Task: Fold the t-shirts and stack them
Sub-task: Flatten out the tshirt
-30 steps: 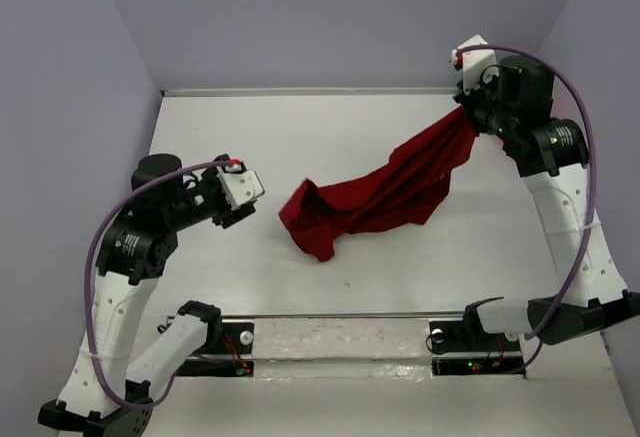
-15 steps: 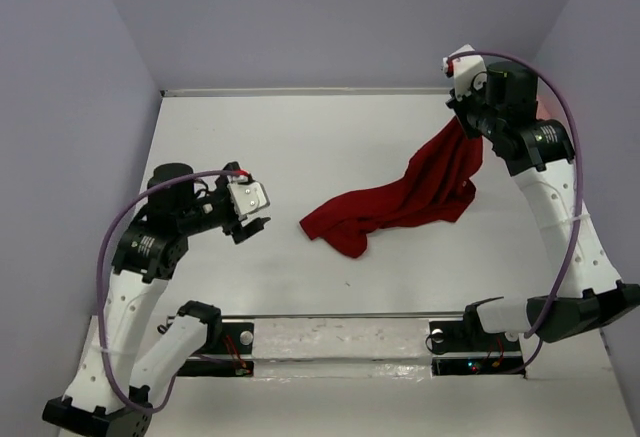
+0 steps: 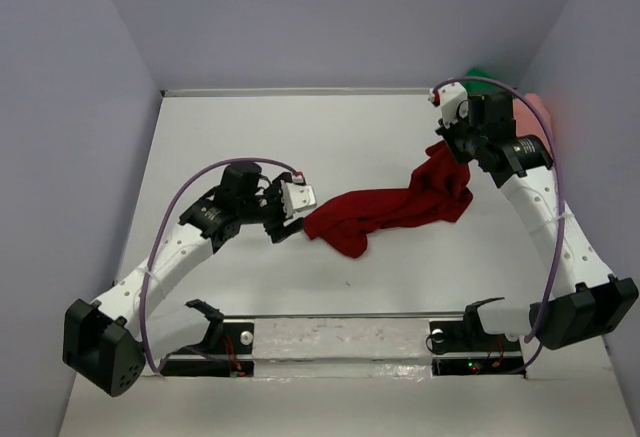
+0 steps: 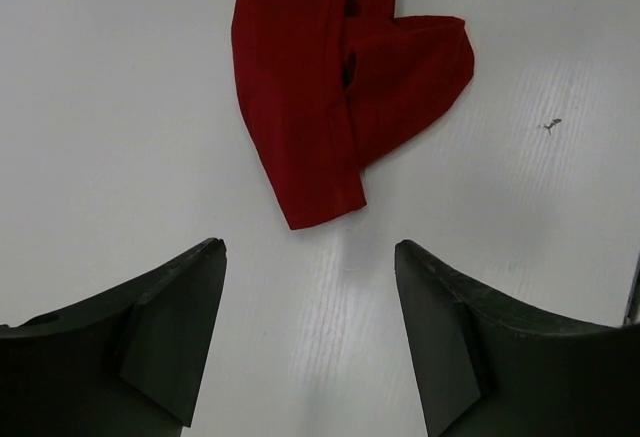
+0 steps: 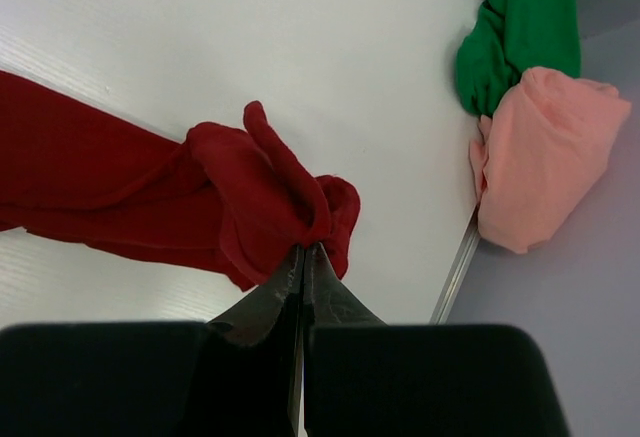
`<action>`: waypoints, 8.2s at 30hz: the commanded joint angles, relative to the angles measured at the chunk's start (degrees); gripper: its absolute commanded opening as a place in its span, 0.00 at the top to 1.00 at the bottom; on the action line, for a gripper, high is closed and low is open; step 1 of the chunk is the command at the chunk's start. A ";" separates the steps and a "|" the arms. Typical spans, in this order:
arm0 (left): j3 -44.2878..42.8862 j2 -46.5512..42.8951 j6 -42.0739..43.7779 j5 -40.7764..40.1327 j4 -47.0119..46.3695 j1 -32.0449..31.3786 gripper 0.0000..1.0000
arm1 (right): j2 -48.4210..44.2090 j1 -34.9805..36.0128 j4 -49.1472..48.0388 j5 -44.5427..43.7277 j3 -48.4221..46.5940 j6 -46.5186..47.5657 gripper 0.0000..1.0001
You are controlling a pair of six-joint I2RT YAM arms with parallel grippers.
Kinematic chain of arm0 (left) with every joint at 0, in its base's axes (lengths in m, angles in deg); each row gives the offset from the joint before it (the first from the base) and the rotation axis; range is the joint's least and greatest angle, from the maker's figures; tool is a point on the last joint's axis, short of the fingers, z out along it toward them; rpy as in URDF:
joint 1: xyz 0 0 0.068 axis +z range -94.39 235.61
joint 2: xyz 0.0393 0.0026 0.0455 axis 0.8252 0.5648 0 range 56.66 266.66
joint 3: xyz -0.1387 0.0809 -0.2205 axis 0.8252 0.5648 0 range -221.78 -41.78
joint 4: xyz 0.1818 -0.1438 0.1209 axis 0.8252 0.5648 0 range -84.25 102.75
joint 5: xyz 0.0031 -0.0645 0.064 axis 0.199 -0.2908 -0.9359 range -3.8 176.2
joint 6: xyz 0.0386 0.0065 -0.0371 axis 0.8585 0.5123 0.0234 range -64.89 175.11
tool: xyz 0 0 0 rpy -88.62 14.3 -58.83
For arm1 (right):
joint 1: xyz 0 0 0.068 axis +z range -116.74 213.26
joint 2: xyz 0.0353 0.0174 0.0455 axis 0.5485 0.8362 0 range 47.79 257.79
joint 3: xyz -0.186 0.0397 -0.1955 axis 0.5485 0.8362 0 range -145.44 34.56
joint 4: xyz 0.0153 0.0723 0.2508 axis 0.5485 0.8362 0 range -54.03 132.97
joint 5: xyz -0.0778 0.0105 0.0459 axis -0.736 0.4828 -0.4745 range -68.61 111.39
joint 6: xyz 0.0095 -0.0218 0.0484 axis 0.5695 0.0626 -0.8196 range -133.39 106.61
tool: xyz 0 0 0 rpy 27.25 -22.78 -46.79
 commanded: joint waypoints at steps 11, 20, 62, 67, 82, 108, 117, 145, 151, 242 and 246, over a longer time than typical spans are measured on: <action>11.28 9.53 8.44 -25.56 -18.03 -8.75 0.16 | 1.04 -0.47 -5.59 0.80 2.47 -0.95 1.00; 10.77 15.07 8.36 -26.80 -21.64 -9.89 0.16 | 2.36 -0.47 -6.74 1.24 4.41 -0.68 1.00; 3.82 27.81 3.26 -24.33 -21.73 -17.54 0.27 | 5.43 -0.47 -8.49 0.19 8.72 0.02 1.00; 3.82 28.16 3.09 -25.12 -21.73 -17.63 0.60 | 5.61 -0.47 -8.76 0.28 9.33 0.02 1.00; 3.03 23.17 5.54 -47.40 -24.25 -16.93 1.00 | 3.24 -0.47 -8.50 -1.74 10.04 0.72 1.00; 7.78 7.78 5.81 -58.51 -27.43 -7.79 1.00 | 5.08 -0.47 -15.59 -5.32 9.25 -1.40 1.00; -3.87 7.41 -2.27 -42.30 -27.18 16.42 1.00 | 11.40 -5.29 -27.39 -20.11 2.14 2.57 1.00; -28.79 -9.16 -10.54 -10.28 -9.77 31.33 1.00 | -16.61 -8.11 -11.39 0.29 -15.29 -4.11 1.00; -35.00 -11.13 -13.26 -10.00 -7.75 31.41 1.00 | -21.02 -8.11 -12.45 -3.06 -17.03 -3.41 1.00; -16.23 28.89 -10.89 -38.13 -45.11 24.12 0.01 | 41.32 -8.11 -27.56 -2.79 -22.86 -4.73 0.00; -10.42 18.60 -10.97 -34.45 -38.79 22.71 0.01 | 25.70 -8.11 -27.48 -2.80 -10.91 -5.60 0.00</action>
